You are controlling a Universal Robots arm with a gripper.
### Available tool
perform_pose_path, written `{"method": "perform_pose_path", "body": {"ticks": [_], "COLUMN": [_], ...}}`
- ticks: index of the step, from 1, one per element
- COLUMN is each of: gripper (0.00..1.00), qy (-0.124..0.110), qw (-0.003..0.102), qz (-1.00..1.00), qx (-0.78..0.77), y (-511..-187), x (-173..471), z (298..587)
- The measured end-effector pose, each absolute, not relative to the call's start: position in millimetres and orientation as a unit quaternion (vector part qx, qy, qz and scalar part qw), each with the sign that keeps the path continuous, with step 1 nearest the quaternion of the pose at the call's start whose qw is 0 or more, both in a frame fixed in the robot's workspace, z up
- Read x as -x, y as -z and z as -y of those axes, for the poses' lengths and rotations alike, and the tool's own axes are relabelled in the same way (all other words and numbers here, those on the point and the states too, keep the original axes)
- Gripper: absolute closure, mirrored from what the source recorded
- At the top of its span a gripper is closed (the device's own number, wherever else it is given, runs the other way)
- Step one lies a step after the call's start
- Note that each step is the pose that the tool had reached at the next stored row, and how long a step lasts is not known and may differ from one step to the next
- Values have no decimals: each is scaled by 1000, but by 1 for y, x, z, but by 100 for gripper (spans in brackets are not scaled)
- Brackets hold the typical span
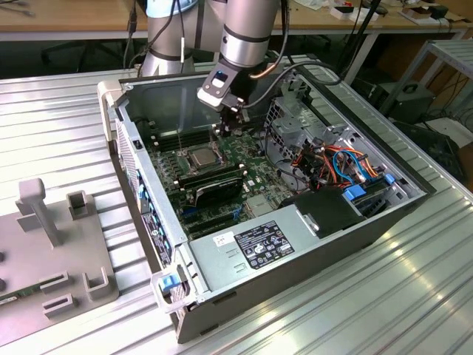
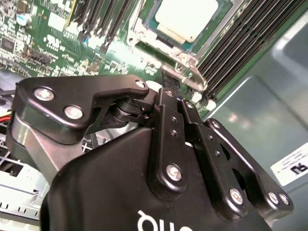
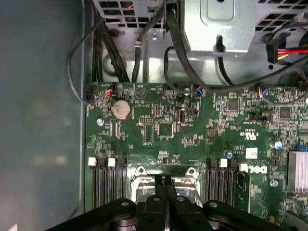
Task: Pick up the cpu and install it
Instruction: 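Close the cpu cover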
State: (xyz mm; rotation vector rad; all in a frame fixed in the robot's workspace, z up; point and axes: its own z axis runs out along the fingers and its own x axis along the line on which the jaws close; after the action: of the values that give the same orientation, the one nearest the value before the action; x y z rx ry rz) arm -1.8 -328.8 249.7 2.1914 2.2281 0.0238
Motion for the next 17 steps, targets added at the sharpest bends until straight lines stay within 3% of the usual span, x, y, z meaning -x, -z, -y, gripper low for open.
{"method": "perform_pose_path", "body": {"ticks": [17], "gripper": [89], "qy": [-8], "qw": [8], "qz": [-713], "qx": [-701], "y": [-250], "x": [10], "z": [328]}}
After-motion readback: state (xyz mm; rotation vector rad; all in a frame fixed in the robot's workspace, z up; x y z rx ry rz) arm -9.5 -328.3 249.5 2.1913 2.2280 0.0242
